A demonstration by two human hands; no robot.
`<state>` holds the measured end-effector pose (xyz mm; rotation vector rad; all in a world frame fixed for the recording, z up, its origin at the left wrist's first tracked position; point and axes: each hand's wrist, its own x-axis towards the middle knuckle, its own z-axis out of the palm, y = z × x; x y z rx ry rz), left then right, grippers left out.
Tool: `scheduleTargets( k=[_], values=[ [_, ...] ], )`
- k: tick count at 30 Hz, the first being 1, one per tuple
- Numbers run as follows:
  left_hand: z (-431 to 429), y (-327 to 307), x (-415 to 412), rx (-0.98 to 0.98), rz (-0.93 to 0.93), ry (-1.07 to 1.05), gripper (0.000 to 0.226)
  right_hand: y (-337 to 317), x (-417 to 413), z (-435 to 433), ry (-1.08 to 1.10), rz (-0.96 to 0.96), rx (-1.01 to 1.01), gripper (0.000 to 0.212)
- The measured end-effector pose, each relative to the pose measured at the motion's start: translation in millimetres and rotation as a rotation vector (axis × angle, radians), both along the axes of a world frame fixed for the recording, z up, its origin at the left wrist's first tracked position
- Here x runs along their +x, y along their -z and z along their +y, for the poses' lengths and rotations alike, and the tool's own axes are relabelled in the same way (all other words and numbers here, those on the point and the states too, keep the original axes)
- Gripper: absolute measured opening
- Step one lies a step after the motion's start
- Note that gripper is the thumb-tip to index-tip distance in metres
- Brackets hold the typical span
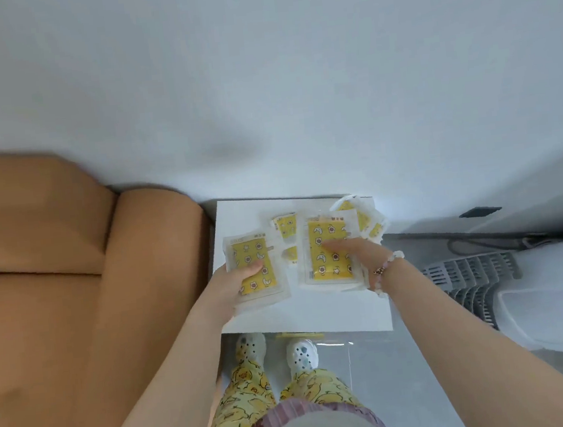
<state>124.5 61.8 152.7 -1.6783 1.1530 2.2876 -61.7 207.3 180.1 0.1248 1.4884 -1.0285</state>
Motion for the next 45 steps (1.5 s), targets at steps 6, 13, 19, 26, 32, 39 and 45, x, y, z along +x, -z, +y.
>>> scheduleTargets(
  k=[6,13,19,26,32,39,45],
  values=[
    [11.0,-16.0,76.5,-0.007,0.008,-0.352,0.03,-0.9,35.8,-69.5,-0.434,0.135,0.021,0.04],
    [29.3,-36.7,176.5,-0.109,-0.003,-0.751,0.013,-21.8,139.0,-128.1,-0.815,0.141,-0.046,0.023],
    [70.2,-59.3,294.6,-0.198,-0.043,-1.085,0.014,-21.1,261.6,-144.4,-1.156,0.149,-0.08,0.053],
    [182.2,-56.2,427.1,-0.186,-0.12,-1.402,0.022,-37.1,433.2,-101.7,-1.496,0.254,-0.133,0.032],
    [283.1,-54.0,512.9,-0.198,-0.131,-1.58,0.006,-38.8,560.2,-40.3,-1.791,0.34,-0.177,0.042],
    [374.6,-52.2,582.3,-0.205,-0.175,-1.78,0.007,-18.1,668.8,29.4,-2.005,0.351,-0.245,0.056],
    [417.9,-48.3,614.5,-0.181,-0.193,-1.932,0.013,-11.6,729.0,64.5,-2.121,0.308,-0.205,0.048]
  ],
)
